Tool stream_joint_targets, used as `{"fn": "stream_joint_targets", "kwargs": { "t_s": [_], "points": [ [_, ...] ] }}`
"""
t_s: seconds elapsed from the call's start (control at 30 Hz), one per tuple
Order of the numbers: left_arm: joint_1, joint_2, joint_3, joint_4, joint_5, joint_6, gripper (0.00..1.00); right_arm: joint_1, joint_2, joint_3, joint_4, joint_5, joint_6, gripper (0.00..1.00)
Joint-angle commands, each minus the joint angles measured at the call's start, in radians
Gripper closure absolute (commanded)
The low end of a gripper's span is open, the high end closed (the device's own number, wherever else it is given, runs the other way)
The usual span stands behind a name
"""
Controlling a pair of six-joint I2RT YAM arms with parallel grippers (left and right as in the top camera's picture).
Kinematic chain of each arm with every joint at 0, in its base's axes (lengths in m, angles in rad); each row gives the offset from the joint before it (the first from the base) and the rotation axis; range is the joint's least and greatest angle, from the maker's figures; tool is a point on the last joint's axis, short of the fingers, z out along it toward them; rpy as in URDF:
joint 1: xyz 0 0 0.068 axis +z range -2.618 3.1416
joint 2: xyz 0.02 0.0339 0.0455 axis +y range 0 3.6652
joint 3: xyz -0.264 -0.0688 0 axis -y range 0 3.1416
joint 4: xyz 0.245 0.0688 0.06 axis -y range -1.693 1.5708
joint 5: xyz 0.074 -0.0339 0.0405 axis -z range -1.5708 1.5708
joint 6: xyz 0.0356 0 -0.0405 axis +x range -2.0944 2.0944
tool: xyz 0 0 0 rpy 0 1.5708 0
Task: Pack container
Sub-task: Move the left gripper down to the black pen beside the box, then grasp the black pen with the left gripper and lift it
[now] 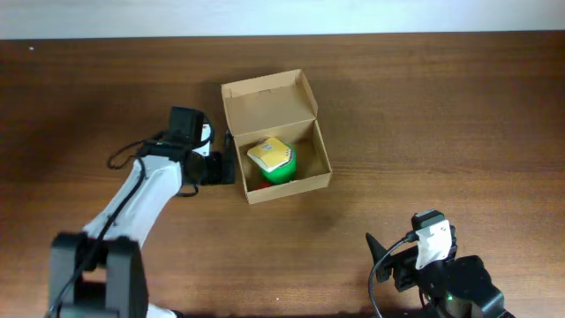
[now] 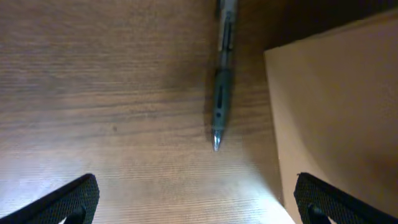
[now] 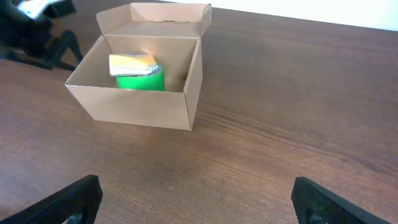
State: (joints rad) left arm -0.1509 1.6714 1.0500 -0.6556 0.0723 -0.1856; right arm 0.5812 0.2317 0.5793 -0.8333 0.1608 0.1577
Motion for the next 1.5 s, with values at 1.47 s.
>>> {"fn": "stream_joint_targets", "kwargs": {
  "t_s": [1.47],
  "points": [
    [-0.089,0.314,0.216,0.001,-0.201,0.0,0.3,-0.004,-0.008,-0.003,0.002,0.016,0.008,0.01]
  ]
}}
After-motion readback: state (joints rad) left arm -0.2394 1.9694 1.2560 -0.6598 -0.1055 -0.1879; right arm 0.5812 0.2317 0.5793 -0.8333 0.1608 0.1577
